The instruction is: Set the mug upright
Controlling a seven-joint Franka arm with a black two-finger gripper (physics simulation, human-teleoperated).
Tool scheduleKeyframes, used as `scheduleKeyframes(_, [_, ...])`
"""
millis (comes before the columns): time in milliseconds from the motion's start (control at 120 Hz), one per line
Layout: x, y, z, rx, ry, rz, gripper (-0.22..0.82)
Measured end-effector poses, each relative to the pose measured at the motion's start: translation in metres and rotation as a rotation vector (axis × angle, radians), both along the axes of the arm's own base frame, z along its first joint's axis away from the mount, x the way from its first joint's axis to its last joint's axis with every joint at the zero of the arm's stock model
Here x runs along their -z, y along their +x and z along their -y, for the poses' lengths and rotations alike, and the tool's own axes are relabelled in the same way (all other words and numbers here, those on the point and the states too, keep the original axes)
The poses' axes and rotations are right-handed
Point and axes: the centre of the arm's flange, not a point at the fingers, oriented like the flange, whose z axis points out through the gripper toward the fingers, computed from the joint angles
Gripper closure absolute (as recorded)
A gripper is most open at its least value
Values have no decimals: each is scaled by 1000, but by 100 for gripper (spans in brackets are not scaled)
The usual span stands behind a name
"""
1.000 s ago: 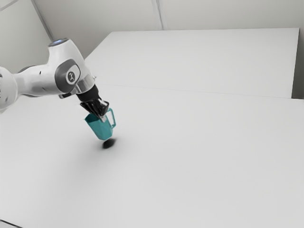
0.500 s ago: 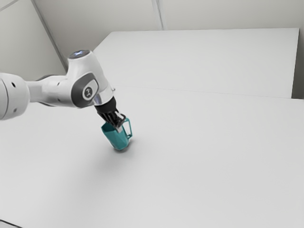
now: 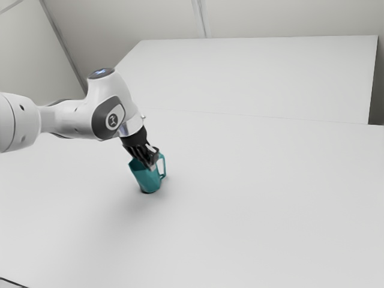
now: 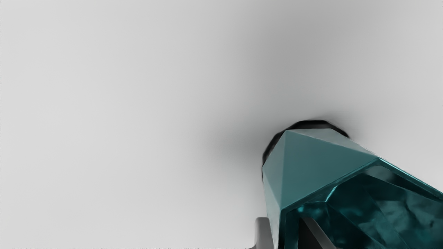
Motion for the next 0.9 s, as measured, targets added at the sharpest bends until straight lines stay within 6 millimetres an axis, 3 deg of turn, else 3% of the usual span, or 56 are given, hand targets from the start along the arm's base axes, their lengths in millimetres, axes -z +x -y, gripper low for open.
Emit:
scheduleKeyframes(150, [-10,-1,-2,-1,7,14,32])
scheduleKeyframes(317, [-30,-3,-2,1,15,46,15])
scheduleKeyframes(575, [-69,0,9,22,20,87,4])
scheduleKeyframes(683, [-100,12,21,45,19,113,3])
scheduleKeyframes(792, [-144,21,30,88,62,133,2])
scheduleKeyframes(900, [-170,22,37,110,87,117,1])
